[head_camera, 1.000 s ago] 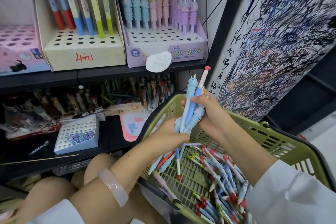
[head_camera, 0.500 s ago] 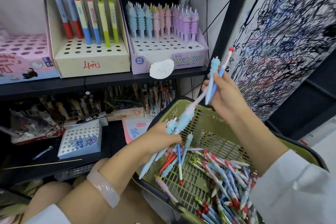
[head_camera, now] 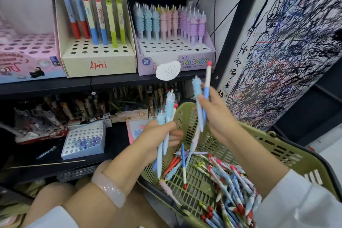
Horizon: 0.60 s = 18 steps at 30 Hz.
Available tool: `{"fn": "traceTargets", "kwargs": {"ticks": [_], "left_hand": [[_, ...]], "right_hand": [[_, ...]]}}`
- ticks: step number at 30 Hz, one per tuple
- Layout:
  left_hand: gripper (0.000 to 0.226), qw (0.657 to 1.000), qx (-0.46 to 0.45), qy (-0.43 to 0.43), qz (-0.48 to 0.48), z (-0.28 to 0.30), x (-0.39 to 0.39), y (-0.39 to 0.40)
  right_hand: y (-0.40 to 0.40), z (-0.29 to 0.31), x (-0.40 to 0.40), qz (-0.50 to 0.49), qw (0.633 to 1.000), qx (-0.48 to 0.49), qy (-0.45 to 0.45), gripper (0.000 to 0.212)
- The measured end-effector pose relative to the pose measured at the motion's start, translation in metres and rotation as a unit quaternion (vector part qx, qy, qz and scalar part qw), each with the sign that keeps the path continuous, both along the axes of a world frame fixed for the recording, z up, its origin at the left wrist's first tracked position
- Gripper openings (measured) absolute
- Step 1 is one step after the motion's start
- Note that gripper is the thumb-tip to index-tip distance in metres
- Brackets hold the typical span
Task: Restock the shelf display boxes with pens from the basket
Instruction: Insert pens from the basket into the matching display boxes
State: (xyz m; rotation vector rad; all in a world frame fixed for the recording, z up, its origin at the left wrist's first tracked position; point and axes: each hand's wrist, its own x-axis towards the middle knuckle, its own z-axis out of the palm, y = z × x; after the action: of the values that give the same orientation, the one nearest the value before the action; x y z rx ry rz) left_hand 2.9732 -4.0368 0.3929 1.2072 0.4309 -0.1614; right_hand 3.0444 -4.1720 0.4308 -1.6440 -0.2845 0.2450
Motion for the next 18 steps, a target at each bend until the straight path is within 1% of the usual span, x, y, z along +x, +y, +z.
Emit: {"fn": "traceTargets", "kwargs": {"ticks": [1, 3, 5, 7, 10, 12, 14, 16, 18], "left_hand": [[0.008, 0.999, -0.031, -0.019, 0.020, 0.001, 0.001, -0.002], [0.011, 0.995, -0.082, -0.051, 0.039, 0.006, 0.003, -0.006], [0.012, 0.991, -0.103, -0.065, 0.052, 0.010, 0.003, -0.009], [0.011, 0.990, -0.105, -0.074, 0.064, 0.012, 0.003, -0.011], [0.013, 0.990, -0.096, -0.080, 0.062, 0.013, 0.000, -0.013], [0.013, 0.991, -0.087, -0.077, 0.060, 0.015, -0.002, -0.014], [0.014, 0.992, -0.079, -0.082, 0.054, 0.018, -0.004, -0.013], [0.012, 0.992, -0.069, -0.094, 0.055, 0.023, -0.006, -0.010], [0.012, 0.990, -0.060, -0.103, 0.070, 0.027, -0.008, -0.006]], "right_hand": [[0.004, -0.006, -0.006, 0.017, 1.000, 0.005, 0.020, 0.031], [0.015, -0.015, -0.016, 0.051, 0.997, 0.028, 0.043, 0.027], [0.024, -0.021, -0.025, 0.085, 0.993, 0.066, 0.050, 0.026], [0.030, -0.024, -0.030, 0.099, 0.991, 0.073, 0.045, 0.028], [0.033, -0.024, -0.034, 0.093, 0.995, 0.022, -0.004, 0.028], [0.034, -0.023, -0.036, 0.068, 0.994, -0.035, -0.074, 0.025], [0.034, -0.023, -0.036, 0.046, 0.984, -0.105, -0.139, 0.024], [0.033, -0.021, -0.034, 0.048, 0.979, -0.132, -0.145, 0.024], [0.034, -0.016, -0.036, 0.066, 0.985, -0.103, -0.124, 0.025]]}}
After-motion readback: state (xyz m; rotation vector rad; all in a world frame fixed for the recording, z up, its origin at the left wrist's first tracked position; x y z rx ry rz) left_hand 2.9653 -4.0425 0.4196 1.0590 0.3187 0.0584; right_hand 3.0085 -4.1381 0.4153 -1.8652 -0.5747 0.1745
